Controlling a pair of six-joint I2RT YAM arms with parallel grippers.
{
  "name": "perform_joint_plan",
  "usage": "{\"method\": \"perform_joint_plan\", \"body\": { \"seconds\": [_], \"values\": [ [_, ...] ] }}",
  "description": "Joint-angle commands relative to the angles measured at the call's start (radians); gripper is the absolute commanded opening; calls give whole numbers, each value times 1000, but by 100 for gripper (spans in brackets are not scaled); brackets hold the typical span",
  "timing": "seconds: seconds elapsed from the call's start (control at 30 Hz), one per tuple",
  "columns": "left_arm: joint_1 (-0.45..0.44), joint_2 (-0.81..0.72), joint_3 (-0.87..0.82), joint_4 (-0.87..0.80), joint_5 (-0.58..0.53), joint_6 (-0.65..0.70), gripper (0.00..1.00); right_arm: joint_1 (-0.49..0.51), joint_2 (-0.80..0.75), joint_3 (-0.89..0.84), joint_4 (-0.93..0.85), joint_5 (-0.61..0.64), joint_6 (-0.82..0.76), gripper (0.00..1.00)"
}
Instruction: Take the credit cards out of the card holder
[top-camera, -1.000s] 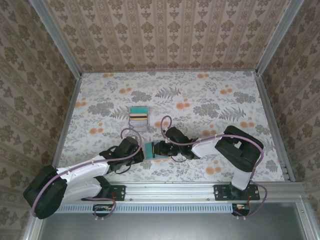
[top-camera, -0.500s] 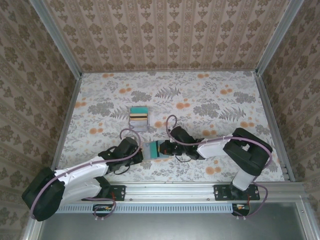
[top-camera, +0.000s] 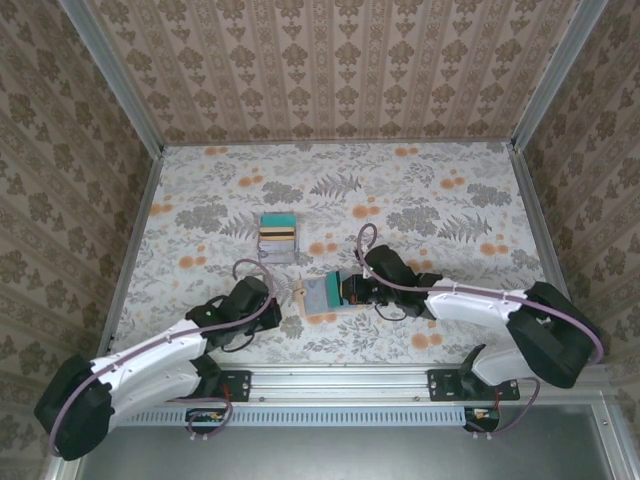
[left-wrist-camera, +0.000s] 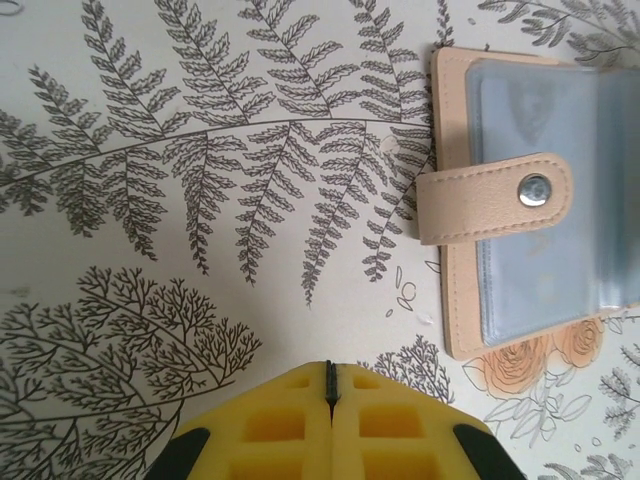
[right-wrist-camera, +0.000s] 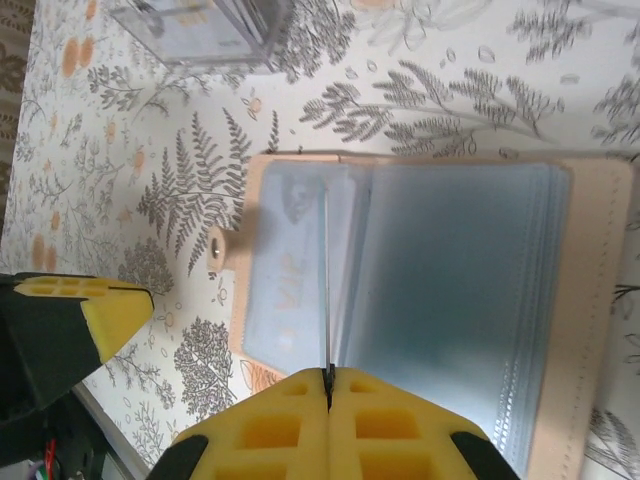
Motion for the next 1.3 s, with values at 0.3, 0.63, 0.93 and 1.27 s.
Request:
{"method": "perform_joint_plan", "body": {
  "seconds": [0.3, 0.63, 0.93, 1.27],
  "values": [
    [13, -233, 50, -205, -53, 28, 57, 12, -29, 330, -397, 146, -382, 0],
    [28, -431, 76, -393, -96, 21, 100, 40, 190, 639, -469, 114, -821, 0],
    [35, -549, 139, -557, -154, 17, 100, 42, 484, 1024, -600, 117, -1158, 0],
    [35, -587, 180, -623, -177, 1, 100, 38, 702, 1252, -623, 191, -1417, 0]
  ]
}}
